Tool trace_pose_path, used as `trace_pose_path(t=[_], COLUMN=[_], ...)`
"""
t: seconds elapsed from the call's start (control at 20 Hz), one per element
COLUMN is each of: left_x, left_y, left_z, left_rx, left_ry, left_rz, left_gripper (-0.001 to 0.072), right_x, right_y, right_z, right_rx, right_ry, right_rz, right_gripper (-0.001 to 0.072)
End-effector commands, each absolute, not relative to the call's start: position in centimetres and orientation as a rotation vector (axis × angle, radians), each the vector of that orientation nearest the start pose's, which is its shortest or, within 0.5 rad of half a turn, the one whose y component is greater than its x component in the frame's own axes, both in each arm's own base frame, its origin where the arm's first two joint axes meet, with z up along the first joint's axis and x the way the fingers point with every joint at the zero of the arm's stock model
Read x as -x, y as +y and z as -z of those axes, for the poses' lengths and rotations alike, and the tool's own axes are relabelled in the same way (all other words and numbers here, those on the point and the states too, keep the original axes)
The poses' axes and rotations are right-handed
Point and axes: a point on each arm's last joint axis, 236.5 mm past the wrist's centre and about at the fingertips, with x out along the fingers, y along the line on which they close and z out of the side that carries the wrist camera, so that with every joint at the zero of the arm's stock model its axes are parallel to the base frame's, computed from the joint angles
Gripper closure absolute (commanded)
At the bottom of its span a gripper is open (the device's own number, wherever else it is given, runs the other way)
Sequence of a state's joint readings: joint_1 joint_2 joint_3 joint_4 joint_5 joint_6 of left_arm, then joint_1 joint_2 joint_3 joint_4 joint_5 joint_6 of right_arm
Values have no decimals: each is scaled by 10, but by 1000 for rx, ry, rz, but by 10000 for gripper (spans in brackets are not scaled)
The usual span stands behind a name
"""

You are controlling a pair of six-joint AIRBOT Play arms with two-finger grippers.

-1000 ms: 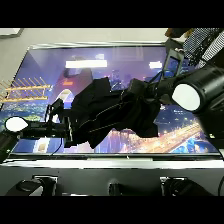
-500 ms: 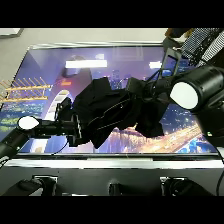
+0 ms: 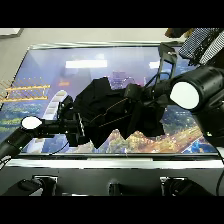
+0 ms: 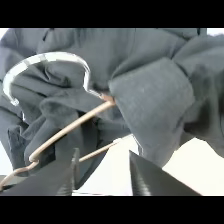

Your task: Fold the clothes and pants, and hang the long-sleeved shirts on hangers.

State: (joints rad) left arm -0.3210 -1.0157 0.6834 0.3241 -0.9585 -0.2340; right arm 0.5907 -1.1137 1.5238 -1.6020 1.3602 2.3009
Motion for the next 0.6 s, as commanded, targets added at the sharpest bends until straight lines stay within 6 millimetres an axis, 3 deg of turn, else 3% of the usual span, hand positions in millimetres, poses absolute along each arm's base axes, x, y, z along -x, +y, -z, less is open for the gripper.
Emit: trace_pose_path(t=[0.0, 0.1, 0.15, 0.25, 0.35, 0.4, 0.5, 0.55], left_x=[-265, -265, -265, -265, -265, -265, -265, -265], left_y=[-281, -281, -281, -281, -281, -281, -281, -281], left_z=[-72, -72, -72, -72, -72, -72, -72, -72], left_rx=[-18, -17, -17, -17, -16, -16, -17, -17], left_ry=[578, 578, 579, 579, 579, 579, 579, 579], left_rz=[1240, 1239, 1239, 1240, 1240, 1240, 1240, 1240], left_gripper=[686, 686, 686, 686, 686, 686, 686, 685], right_x=[-317, -320, -326, -329, -328, -330, -336, -339], right_y=[210, 205, 184, 122, 72, 64, 61, 62], right_z=[-193, -208, -221, -238, -237, -236, -232, -227], right_rx=[-356, -356, -343, -389, -401, -339, -54, 118], right_ry=[1059, 996, 935, 890, 927, 945, 942, 936], right_rz=[-177, -192, -140, 38, 97, 22, -200, -298], right_gripper=[308, 265, 265, 257, 217, 224, 217, 156])
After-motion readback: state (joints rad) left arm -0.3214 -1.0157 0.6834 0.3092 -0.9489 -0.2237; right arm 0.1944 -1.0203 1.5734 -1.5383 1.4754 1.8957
